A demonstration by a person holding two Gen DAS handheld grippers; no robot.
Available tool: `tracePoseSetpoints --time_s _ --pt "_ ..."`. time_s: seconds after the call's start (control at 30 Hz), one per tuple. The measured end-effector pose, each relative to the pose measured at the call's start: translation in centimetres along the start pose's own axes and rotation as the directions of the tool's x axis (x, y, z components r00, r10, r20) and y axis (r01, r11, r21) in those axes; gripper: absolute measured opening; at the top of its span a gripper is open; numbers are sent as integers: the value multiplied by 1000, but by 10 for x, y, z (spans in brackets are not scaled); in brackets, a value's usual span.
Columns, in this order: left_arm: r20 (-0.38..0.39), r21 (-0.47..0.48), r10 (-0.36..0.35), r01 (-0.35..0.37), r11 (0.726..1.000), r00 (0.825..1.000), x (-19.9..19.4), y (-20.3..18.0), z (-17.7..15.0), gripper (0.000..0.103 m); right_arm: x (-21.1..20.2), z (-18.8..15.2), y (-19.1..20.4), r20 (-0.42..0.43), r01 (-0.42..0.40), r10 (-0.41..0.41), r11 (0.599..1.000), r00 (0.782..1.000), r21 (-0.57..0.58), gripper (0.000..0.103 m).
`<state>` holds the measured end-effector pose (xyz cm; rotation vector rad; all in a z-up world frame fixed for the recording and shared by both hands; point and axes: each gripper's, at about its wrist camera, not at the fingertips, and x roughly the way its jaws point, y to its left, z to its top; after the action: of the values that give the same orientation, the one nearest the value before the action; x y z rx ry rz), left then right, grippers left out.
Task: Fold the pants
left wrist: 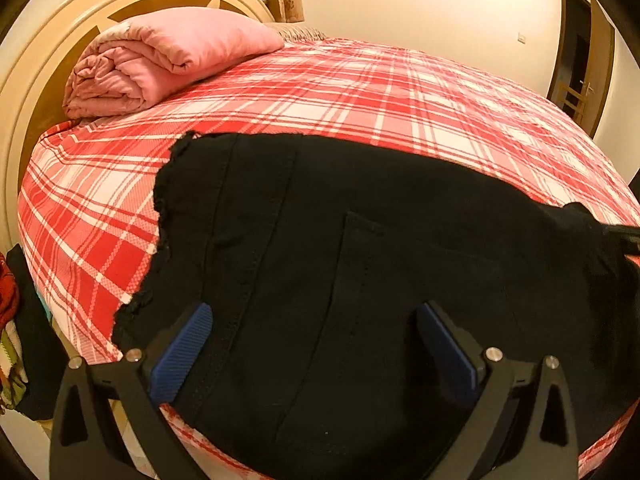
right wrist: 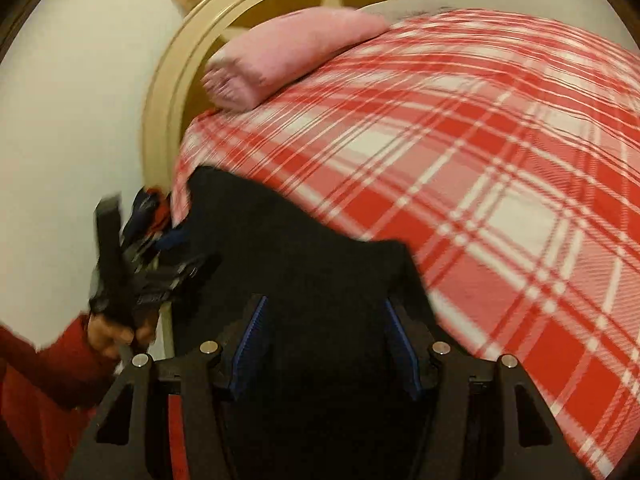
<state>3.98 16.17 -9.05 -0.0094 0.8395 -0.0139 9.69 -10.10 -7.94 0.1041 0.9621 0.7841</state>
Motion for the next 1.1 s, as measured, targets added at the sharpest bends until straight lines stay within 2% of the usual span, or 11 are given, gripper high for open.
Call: tracePoseSetpoints --time_s 0.13,0.23,0.3,0.5,0.63,0.73,0.83,0.87,0.93,0.97,1.1 --pt "5 -3 0 0 1000 1000 0 0 0 103 2 -10 1 -44 11 -12 1000 999 -21 60" --pt "4 -5 -1 1 1000 1000 1 0 1 103 -1 -6 -14 14 38 -39 998 999 44 60" --pt "4 -4 -1 1 1000 1000 1 1 1 103 3 -1 -21 25 1 -3 996 1000 94 60" --pt "5 -3 -1 1 1000 1000 1 1 1 103 8 9 -16 21 36 -37 998 999 44 60" --pt "9 -4 -2 2 1000 1000 1 0 2 103 12 15 -23 -1 -52 52 996 999 72 61" --pt "4 -1 -5 5 1000 1000 1 1 2 103 10 17 -16 -64 -82 82 997 995 -3 61" --pt "1 7 -8 8 1000 1000 1 0 1 103 5 15 -20 -118 -210 209 978 971 2 61" --pt "1 7 -10 10 1000 1000 1 1 1 103 5 14 -21 -126 -202 200 979 972 -10 61" --pt "1 7 -9 9 1000 1000 1 1 1 103 6 16 -24 -98 -57 54 998 994 -34 61" --pt "0 8 -8 8 1000 1000 1 1 1 103 7 18 -30 -78 -23 22 1000 997 -15 61" --pt "-1 9 -8 8 1000 1000 1 0 1 103 7 11 -30 -78 -146 147 989 986 22 61"
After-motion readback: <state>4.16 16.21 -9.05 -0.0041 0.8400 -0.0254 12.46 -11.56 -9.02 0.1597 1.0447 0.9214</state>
